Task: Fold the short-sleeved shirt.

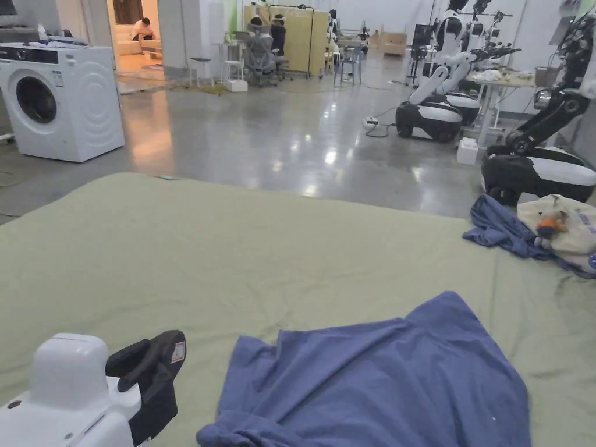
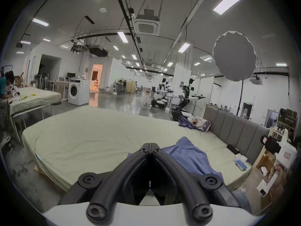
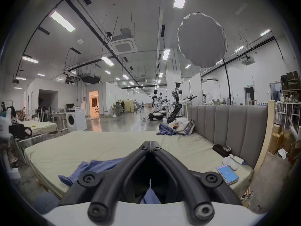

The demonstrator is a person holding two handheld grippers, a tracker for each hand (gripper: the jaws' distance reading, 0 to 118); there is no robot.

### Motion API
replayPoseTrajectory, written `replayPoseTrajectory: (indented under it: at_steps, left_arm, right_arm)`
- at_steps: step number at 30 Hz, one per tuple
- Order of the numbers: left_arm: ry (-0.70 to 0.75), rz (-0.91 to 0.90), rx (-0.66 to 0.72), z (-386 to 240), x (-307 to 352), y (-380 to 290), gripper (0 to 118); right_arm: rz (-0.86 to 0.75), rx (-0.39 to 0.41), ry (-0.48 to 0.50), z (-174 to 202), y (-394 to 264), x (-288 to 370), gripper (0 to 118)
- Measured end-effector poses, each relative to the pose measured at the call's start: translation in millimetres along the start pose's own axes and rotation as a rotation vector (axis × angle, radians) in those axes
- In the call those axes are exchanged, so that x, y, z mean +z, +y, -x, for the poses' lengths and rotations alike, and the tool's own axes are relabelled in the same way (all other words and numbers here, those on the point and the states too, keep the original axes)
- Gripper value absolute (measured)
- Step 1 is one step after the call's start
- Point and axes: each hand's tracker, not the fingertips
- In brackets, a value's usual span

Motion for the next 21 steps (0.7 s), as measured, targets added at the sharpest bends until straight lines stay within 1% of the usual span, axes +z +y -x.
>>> replayPoseTrajectory:
  at_steps: [1,2,3,4,5,6,7,8,9,10,11,12,14,15,16,17,18,19,20,21]
  left_arm:
    - [-0.013,0.035,0.027,4,-21,3,0]
    - [-0.022,0.127,0.012,9,-49,11,24]
    - [-0.015,0.195,-0.002,48,-94,-4,84]
    - [0.004,0.269,-0.005,59,-138,-4,118]
    - [0.041,0.368,-0.007,71,-187,-9,118]
    - [0.062,0.431,0.048,80,-230,-27,118]
    - [0.072,0.517,0.072,74,-281,-30,118]
    - [0.160,0.647,0.092,77,-324,-39,118]
    - [0.170,0.800,0.046,83,-370,-46,118]
    - [0.159,0.811,0.018,86,-392,-53,113]
    - [0.157,0.838,-0.038,87,-406,-66,105]
    - [0.155,0.831,-0.079,86,-421,-72,100]
    - [0.104,0.874,-0.176,87,-452,-84,99]
    - [0.085,0.904,-0.183,75,-458,-104,97]
    - [0.081,0.927,-0.177,77,-462,-109,91]
    - [0.105,0.912,-0.170,76,-456,-111,90]
    - [0.095,0.882,-0.163,79,-451,-109,81]
    - [0.069,0.850,-0.182,55,-431,-97,35]
    - [0.083,0.794,-0.262,48,-421,-89,2]
    - [0.097,0.749,-0.346,40,-410,-87,2]
  right_arm:
    - [0.021,0.003,0.001,-4,-2,-2,2]
    - [0.037,-0.003,0.014,-8,-4,-5,2]
    - [0.056,-0.013,0.029,-12,-7,-10,2]
    - [0.073,-0.010,0.025,-12,-8,-16,2]
    - [0.084,-0.014,0.027,-14,-10,-22,2]
    - [0.098,-0.024,0.045,-17,-11,-28,2]
    - [0.108,-0.024,0.045,-19,-12,-33,2]
    - [0.104,-0.014,0.041,-16,-12,-36,2]
    - [0.107,-0.006,0.045,-17,-15,-41,2]
    - [0.118,0.009,0.037,-17,-16,-45,2]
    - [0.131,0.032,0.025,-17,-19,-51,2]
    - [0.137,0.038,0.030,-17,-21,-55,2]
    - [0.158,0.040,0.010,-20,-24,-66,2]
    - [0.166,0.033,0.009,-22,-25,-72,2]
    - [0.173,0.028,0.006,-23,-26,-78,2]
    - [0.184,0.027,0.010,-24,-26,-83,2]
    - [0.196,0.031,0.015,-24,-26,-89,2]
    - [0.205,0.037,0.023,-24,-26,-96,2]
    - [0.219,0.042,0.031,-23,-27,-105,2]
    - [0.260,0.043,0.047,-23,-29,-121,2]
